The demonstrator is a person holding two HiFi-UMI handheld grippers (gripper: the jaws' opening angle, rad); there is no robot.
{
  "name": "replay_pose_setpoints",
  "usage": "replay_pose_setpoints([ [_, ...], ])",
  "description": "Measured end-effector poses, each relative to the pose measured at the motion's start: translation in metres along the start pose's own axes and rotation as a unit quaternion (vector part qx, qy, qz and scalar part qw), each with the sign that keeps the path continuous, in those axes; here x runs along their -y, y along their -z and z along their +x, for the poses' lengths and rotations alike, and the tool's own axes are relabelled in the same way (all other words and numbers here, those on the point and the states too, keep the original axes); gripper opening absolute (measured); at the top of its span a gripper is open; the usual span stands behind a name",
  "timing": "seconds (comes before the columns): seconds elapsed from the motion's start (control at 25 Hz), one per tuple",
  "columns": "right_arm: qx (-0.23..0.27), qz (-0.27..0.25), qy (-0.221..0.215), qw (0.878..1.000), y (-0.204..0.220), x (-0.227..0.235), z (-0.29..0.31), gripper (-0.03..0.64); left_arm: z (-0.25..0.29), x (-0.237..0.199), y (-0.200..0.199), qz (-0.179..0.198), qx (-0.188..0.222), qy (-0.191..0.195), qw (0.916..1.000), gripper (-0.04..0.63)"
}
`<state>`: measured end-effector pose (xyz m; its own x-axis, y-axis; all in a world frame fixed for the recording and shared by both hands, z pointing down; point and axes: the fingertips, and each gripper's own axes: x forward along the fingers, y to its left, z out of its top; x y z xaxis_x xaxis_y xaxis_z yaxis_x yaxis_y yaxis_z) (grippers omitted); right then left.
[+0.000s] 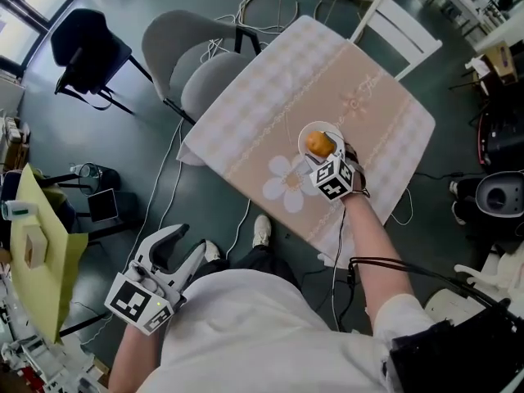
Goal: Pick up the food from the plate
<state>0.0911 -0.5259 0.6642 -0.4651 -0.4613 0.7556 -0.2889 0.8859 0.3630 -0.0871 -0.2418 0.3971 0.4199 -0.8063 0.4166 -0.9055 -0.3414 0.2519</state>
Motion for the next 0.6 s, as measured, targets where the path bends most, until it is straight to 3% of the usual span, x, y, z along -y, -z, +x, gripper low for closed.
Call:
replay_pose_setpoints([
  [0.28,-0.028,-0.001,0.015,0.999,0.016,0.019,0.017,0.341,0.0,-0.018,-0.006,-0.001,0.0,-0.018,0.9998,0.155],
  [0.6,-0.012,0.06,0.009,0.998,0.009,0.02,0.006,0.334,0.002,-0.03,-0.015,0.002,0.009,-0.008,0.9999,0.155],
])
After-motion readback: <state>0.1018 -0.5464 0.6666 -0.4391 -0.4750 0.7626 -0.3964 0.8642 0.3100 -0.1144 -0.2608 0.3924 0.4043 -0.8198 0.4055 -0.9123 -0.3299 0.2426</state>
